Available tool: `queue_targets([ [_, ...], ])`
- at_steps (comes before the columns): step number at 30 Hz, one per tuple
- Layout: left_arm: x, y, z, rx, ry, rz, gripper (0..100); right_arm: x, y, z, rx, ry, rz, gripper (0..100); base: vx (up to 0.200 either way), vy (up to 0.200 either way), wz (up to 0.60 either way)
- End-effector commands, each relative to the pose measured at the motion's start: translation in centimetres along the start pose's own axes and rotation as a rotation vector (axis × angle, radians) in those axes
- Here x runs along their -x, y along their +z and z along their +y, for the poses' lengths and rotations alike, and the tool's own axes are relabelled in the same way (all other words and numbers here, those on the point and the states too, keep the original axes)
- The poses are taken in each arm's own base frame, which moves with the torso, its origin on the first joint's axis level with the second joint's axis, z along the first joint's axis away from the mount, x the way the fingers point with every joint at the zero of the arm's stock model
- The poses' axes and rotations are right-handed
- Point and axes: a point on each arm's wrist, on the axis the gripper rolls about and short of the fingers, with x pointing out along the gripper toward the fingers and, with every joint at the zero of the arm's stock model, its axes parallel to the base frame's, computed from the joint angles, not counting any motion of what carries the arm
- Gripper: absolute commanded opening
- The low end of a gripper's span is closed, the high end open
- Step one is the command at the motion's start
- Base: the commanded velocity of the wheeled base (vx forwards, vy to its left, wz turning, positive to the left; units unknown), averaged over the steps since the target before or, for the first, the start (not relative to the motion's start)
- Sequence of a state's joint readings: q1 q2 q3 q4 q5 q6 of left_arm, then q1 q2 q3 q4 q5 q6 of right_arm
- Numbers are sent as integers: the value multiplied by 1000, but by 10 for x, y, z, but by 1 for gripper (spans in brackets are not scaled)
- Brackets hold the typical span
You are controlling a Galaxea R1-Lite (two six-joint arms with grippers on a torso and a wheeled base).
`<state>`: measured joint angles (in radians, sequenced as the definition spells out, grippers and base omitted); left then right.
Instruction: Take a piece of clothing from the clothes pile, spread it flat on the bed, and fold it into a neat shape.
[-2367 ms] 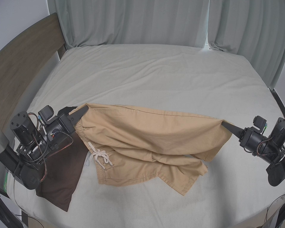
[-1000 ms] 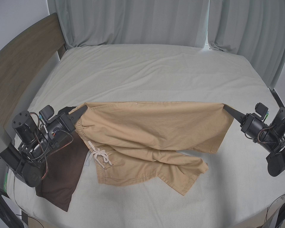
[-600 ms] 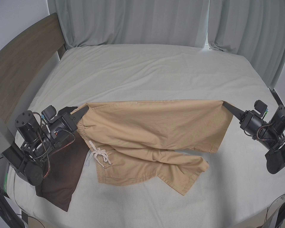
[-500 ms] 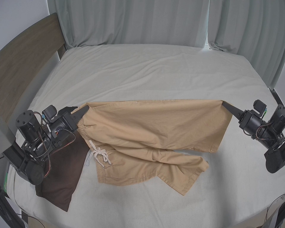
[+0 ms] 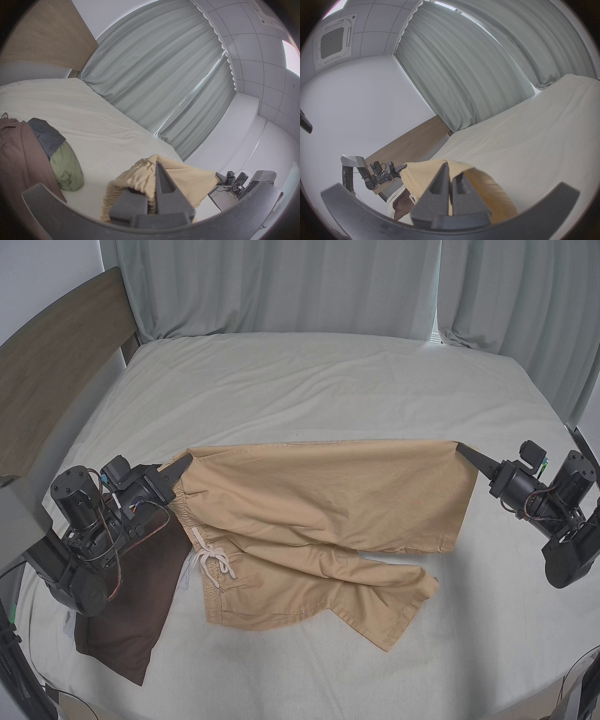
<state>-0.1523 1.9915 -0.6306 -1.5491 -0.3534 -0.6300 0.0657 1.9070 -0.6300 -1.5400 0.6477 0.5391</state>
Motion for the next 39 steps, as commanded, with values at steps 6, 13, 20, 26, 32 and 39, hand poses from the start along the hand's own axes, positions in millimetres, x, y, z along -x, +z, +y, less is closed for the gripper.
queue_targets([
  [6, -24, -12, 21, 2, 29, -14, 0, -22, -16, -32, -28, -18, 12, 0, 0, 0, 0],
  [13, -37, -22, 31, 8, 46, -22, 0, -34, -13, -44, -43, -11, -17, 0, 0, 0, 0],
  [20, -51, -24, 40, 43, 42, -50, 0, -41, -18, -59, -39, -19, -20, 0, 0, 0, 0],
  [26, -61, -26, 45, 70, 39, -71, 0, -48, -23, -71, -36, -22, -24, 0, 0, 0, 0],
  [32, -73, -28, 57, 78, 32, -94, 0, -60, -29, -84, -33, -10, -34, 0, 0, 0, 0],
  [39, -87, -27, 64, 117, 7, -126, 0, -77, -28, -96, -69, 18, -66, 0, 0, 0, 0],
])
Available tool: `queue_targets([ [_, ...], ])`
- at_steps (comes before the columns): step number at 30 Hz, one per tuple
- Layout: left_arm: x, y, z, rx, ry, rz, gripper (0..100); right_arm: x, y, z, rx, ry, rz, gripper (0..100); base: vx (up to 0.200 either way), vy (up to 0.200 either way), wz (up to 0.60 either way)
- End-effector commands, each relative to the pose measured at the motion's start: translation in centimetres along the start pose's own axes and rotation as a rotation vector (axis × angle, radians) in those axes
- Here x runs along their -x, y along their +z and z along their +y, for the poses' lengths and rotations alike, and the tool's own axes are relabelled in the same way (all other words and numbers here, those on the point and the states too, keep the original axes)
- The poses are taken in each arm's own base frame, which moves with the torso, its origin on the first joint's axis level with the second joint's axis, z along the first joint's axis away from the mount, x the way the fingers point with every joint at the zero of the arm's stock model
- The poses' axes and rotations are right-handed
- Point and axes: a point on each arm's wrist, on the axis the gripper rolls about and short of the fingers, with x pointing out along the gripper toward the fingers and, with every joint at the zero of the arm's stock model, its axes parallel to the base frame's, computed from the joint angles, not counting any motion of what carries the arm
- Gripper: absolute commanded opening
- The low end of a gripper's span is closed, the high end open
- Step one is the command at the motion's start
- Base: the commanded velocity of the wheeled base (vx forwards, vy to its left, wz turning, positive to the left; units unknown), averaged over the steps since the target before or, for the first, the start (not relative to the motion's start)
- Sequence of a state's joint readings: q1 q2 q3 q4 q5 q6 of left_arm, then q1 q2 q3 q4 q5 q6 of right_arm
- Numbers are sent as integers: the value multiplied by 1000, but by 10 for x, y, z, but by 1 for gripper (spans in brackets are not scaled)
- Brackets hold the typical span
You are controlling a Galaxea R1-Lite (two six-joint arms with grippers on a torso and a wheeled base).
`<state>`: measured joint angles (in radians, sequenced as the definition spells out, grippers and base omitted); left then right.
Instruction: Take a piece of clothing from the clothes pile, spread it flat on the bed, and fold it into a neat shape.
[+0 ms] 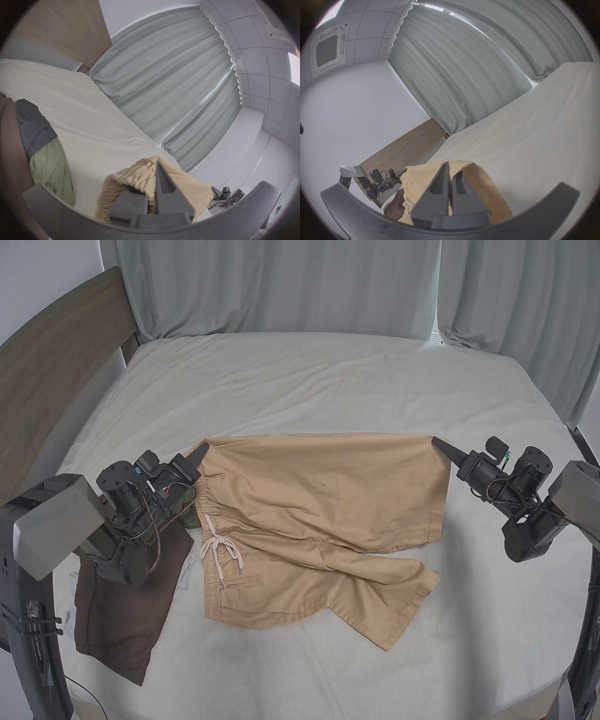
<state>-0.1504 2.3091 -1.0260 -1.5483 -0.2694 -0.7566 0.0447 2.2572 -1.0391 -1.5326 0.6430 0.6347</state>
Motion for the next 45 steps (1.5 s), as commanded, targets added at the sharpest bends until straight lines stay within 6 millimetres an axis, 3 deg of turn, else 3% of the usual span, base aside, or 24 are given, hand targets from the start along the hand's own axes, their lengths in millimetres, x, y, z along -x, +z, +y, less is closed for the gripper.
queue_targets([
  [1, -11, -4, 9, 14, -16, -16, 0, -15, -4, -15, -8, 20, -22, 0, 0, 0, 0],
  [11, -27, -24, 30, 16, -23, -17, 0, -31, -24, -45, 4, 26, -35, 0, 0, 0, 0],
  [31, -35, -31, 41, 23, -32, -25, 0, -40, -30, -53, 3, 30, -31, 0, 0, 0, 0],
  [32, -35, -31, 41, 32, -32, -25, 0, -40, -30, -53, 3, 30, -31, 100, 0, 0, 0],
  [33, -35, -30, 41, 41, -33, -26, 0, -41, -29, -53, 5, 31, -33, 100, 0, 0, 0],
  [34, -36, -29, 40, 50, -38, -29, 100, -43, -27, -52, 12, 38, -40, 100, 0, 0, 0],
  [45, -32, -26, 34, 194, 54, 50, 100, -33, -26, -51, 26, 13, -27, 100, 0, 0, 0],
])
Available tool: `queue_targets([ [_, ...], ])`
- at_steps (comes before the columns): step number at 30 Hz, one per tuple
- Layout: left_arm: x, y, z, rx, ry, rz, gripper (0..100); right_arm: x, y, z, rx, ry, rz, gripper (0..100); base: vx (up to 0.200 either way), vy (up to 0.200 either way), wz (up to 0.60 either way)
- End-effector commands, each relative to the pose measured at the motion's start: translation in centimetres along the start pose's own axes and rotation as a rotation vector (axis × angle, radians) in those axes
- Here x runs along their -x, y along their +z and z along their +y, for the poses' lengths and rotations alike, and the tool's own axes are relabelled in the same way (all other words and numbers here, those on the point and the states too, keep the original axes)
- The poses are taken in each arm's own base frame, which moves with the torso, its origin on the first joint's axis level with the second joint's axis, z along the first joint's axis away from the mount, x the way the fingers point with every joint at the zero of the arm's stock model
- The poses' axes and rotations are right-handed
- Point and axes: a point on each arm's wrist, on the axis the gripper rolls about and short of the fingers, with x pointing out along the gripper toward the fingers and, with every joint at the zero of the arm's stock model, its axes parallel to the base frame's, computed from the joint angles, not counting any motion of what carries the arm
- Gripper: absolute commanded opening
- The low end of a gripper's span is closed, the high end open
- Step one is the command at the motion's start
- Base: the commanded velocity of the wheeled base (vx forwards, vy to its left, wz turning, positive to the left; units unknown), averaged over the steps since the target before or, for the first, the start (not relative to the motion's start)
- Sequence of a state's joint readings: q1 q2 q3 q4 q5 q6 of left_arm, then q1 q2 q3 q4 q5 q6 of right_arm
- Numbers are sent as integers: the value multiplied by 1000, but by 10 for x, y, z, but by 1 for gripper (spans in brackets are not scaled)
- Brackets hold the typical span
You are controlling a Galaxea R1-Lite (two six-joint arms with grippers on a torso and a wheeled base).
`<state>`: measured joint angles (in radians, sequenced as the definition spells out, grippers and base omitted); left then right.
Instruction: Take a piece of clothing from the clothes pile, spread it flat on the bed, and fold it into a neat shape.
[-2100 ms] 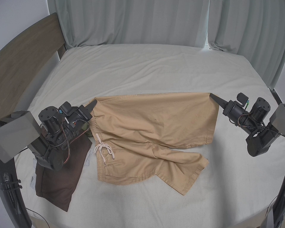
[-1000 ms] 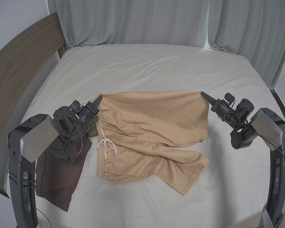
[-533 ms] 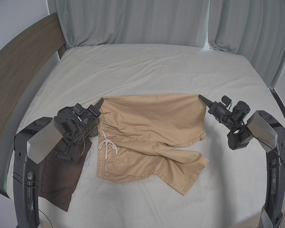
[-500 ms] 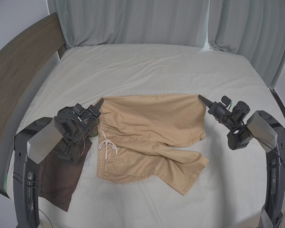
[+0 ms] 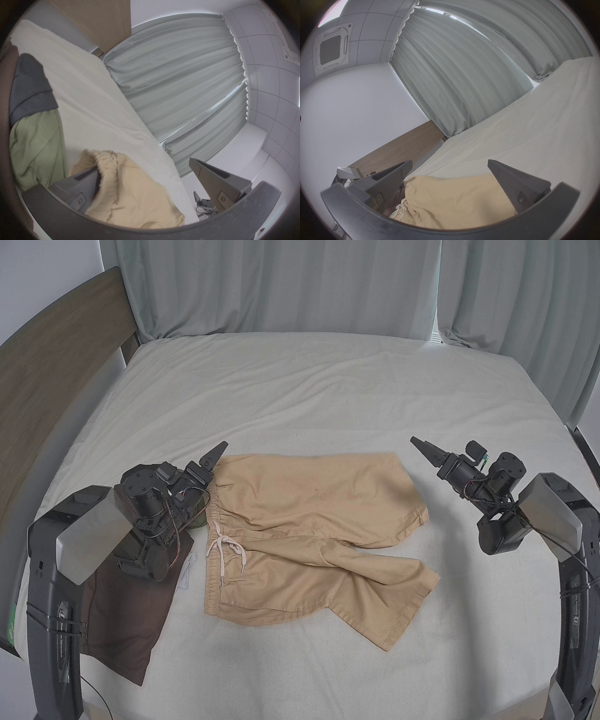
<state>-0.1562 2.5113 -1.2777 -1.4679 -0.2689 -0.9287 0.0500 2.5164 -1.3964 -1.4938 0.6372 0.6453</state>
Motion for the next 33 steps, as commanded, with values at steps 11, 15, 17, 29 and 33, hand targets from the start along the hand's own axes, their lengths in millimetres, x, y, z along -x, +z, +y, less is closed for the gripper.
queue_targets([
  [11, 22, 24, -24, 8, 89, 39, 100, 38, -9, 29, 71, -63, 98, 100, 0, 0, 0],
  [15, 33, 28, -26, 7, 108, 43, 100, 46, -13, 36, 73, -80, 123, 100, 0, 0, 0],
  [17, 43, 29, -28, -2, 117, 52, 100, 50, -12, 41, 81, -96, 128, 100, 0, 0, 0],
  [29, 94, 43, -63, -86, 73, 36, 100, 75, 20, 104, 85, -82, 131, 100, 0, 0, 0],
  [33, 122, 43, -82, -168, 64, 94, 100, 95, 26, 141, 67, -60, 158, 100, 0, 0, 0],
])
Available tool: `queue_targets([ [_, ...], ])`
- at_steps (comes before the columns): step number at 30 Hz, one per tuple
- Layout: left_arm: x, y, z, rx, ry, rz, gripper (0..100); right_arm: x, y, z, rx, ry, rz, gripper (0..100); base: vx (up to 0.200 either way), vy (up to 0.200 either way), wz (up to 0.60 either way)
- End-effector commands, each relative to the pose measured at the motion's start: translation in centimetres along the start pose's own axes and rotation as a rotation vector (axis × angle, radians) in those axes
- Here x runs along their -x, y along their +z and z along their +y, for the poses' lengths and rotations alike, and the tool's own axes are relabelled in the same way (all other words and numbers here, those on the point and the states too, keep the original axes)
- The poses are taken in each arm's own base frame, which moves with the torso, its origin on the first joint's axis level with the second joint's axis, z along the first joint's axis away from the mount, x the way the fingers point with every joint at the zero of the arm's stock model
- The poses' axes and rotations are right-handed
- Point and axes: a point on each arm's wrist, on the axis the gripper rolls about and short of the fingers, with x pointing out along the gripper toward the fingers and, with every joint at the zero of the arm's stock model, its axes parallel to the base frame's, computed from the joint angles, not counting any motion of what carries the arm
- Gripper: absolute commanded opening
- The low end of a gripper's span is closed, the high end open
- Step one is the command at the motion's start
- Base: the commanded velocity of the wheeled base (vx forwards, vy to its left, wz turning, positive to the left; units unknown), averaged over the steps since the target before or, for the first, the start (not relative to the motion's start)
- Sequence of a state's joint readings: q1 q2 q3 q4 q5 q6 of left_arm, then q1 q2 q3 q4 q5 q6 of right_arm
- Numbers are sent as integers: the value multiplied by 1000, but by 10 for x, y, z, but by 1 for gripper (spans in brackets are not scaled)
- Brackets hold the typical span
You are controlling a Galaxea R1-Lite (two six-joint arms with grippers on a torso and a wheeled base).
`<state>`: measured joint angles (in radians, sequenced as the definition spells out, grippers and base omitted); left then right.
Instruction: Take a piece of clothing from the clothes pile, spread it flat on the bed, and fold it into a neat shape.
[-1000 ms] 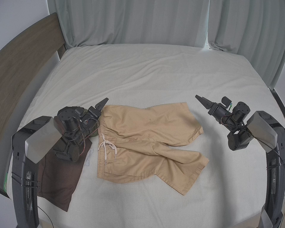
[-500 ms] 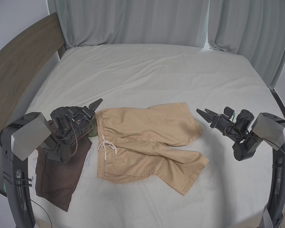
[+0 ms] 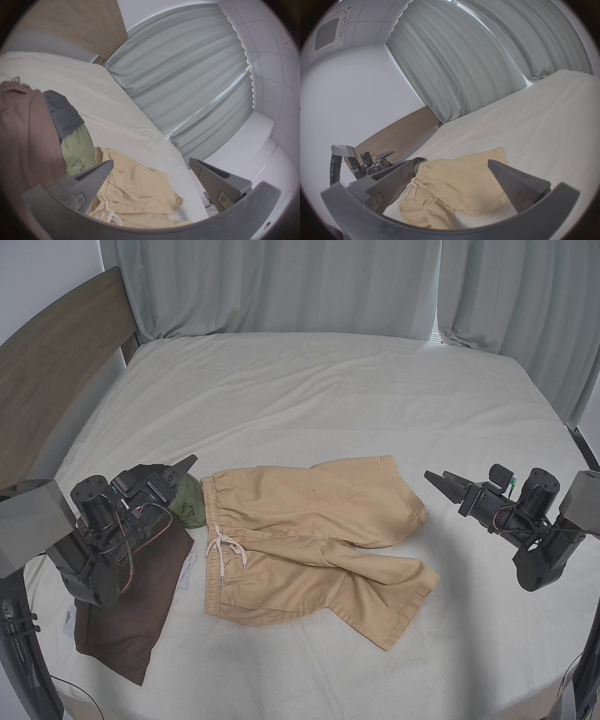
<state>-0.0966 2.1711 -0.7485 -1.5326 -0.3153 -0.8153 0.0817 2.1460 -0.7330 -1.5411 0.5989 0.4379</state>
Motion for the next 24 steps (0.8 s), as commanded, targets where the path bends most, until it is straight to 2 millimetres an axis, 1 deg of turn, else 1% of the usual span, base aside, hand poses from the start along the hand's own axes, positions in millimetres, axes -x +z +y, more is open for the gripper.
queue_targets([
  [1, 43, 9, -32, -120, -45, 43, 100, 34, 21, 54, 9, 50, -2, 100, 0, 0, 0],
  [3, 54, 6, -35, -170, -60, 84, 100, 42, 20, 59, 3, 47, 9, 100, 0, 0, 0],
  [4, 55, 6, -36, -174, -64, 85, 100, 42, 20, 60, 2, 46, 10, 100, 0, 0, 0],
  [5, 64, 3, -37, -210, -76, 121, 100, 49, 17, 61, -7, 36, 21, 100, 0, 0, 0],
  [9, 69, -4, -37, -285, -88, 157, 100, 62, 6, 64, -45, 13, 66, 100, 0, 0, 0],
  [11, 70, -5, -35, -319, -86, 164, 100, 64, 1, 66, -57, 13, 84, 100, 0, 0, 0],
  [14, 70, -6, -34, -347, -84, 167, 100, 65, 0, 66, -59, 13, 90, 100, 0, 0, 0],
  [17, 78, -10, -33, -399, -75, 189, 100, 65, 0, 65, -58, 6, 88, 100, 0, 0, 0],
  [20, 81, -12, -32, -438, -93, 211, 100, 65, -2, 65, -66, 3, 95, 100, 0, 0, 0],
  [24, 81, -18, -26, -481, -91, 238, 100, 67, -7, 63, -85, -32, 107, 100, 0, 0, 0],
])
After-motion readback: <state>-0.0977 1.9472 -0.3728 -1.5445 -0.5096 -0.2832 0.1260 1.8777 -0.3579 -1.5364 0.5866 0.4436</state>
